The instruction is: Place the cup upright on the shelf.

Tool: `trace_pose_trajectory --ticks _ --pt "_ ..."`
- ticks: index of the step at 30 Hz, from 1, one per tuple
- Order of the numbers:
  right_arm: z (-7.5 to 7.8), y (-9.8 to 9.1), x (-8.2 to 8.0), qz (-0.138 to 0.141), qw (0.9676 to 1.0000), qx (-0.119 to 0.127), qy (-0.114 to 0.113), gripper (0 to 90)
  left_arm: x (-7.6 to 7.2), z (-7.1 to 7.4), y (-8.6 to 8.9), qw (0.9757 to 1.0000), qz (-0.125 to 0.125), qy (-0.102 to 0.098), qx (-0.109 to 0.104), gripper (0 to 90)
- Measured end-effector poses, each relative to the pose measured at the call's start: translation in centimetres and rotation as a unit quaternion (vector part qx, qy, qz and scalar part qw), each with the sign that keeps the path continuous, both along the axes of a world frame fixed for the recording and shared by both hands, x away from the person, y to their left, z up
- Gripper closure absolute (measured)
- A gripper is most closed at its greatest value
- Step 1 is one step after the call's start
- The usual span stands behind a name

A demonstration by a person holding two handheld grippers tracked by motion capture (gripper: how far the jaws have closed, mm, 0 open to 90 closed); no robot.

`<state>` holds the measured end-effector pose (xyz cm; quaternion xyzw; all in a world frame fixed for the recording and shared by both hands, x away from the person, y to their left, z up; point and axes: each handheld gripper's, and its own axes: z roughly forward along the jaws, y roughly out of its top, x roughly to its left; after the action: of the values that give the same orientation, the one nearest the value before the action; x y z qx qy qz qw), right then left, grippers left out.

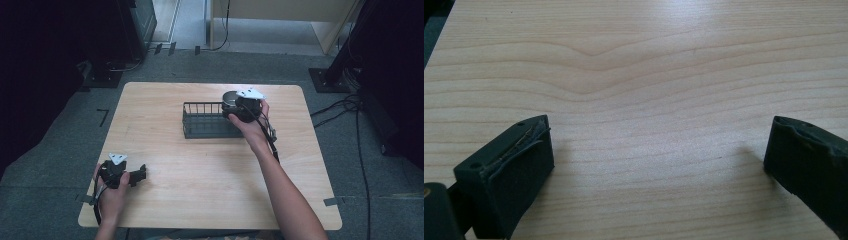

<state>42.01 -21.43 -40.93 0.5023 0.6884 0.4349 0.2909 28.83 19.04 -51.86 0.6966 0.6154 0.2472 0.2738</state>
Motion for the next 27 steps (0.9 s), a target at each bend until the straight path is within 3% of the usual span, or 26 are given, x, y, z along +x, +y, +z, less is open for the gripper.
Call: trace_pose_trajectory --ticks 2,6,27 --pt "0.0 0.0 0.4 -0.004 1.0000 -0.009 -0.002 18.2 0.0 0.0 0.0 1.0000 0.000 0.000 0.000 0.0" --pt "0.0 -0.1 0.7 -0.008 1.0000 -0.004 0.001 18.2 0.0 0.0 0.0 1.0000 0.000 0.000 0.000 0.0" --pt "-2.6 -0.2 0.4 -0.001 0.9995 -0.018 0.024 18.2 0.0 0.0 0.0 1.0000 -0.001 0.001 0.001 0.0"
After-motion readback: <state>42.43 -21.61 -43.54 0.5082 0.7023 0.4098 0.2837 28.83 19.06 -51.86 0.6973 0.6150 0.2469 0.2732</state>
